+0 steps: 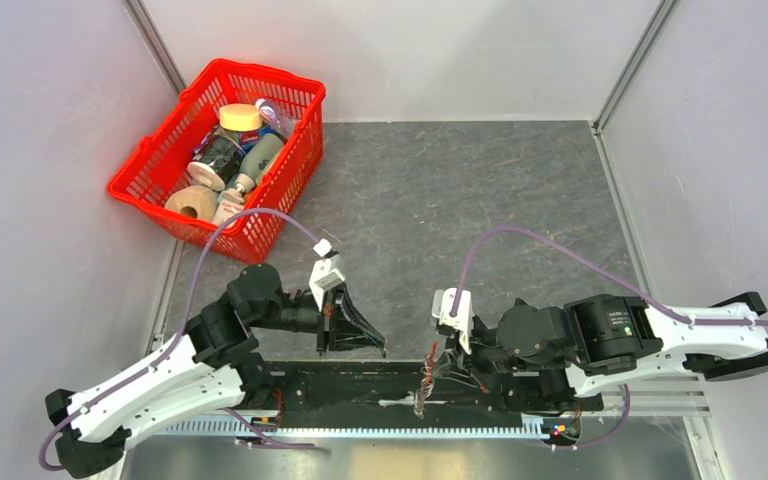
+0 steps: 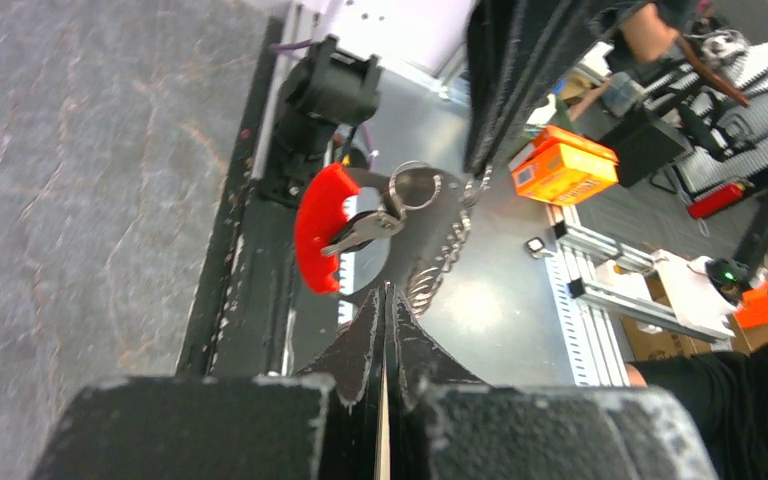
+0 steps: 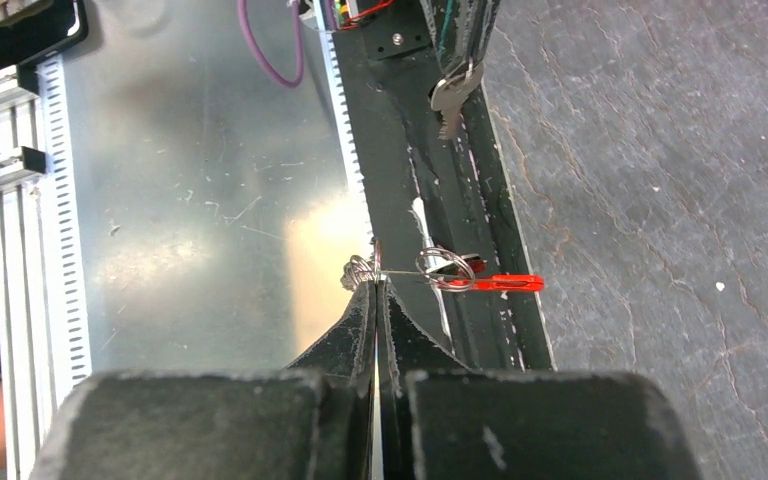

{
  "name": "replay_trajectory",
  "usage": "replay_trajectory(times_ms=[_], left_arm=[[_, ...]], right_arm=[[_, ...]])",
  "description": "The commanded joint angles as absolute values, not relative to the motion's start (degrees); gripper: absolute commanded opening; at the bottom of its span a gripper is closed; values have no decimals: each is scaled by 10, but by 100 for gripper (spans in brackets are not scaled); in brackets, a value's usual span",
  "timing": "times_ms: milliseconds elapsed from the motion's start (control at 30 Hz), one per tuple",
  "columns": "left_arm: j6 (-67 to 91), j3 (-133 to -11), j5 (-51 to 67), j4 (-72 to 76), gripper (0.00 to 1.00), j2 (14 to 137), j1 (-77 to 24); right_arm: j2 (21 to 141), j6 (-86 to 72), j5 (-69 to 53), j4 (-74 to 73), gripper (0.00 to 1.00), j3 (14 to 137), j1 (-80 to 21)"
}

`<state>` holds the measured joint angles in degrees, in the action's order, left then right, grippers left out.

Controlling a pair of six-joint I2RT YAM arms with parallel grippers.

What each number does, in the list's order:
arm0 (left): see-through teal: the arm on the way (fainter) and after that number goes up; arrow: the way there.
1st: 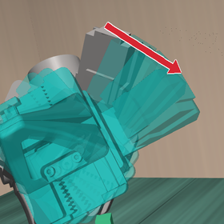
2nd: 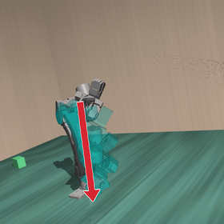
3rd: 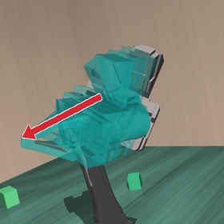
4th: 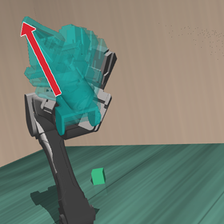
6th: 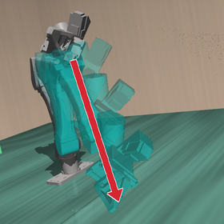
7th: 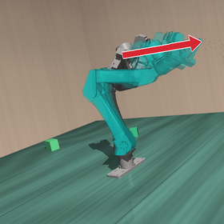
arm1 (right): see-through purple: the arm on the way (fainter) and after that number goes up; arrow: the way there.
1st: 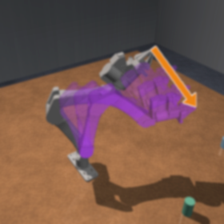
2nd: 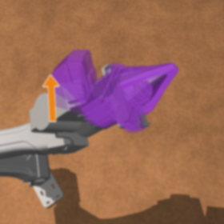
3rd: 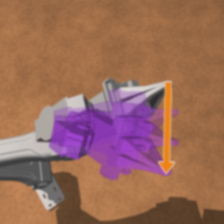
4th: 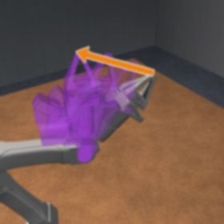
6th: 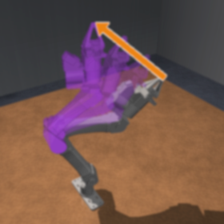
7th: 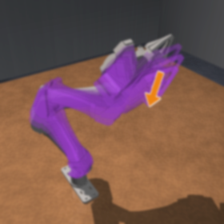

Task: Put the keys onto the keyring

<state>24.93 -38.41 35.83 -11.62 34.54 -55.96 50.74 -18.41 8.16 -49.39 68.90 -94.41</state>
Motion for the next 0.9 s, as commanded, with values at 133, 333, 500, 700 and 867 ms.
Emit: replay_trajectory(times_ms=[133,333,500,700,867], left_arm=[[298,-391,462,-18,2,331,-560],[305,-395,436,-38,2,298,-560],[298,-415,400,-89,2,295,-559],[286,-432,380,-120,2,304,-560],[280,-433,375,-127,2,312,-560]], right_arm=[[561,-226,88,-493,0,781,-947],[608,-302,170,-521,0,827,-947],[646,-353,239,-545,0,855,-947],[671,-413,277,-564,0,874,-931],[668,-448,281,-555,0,870,-926]])
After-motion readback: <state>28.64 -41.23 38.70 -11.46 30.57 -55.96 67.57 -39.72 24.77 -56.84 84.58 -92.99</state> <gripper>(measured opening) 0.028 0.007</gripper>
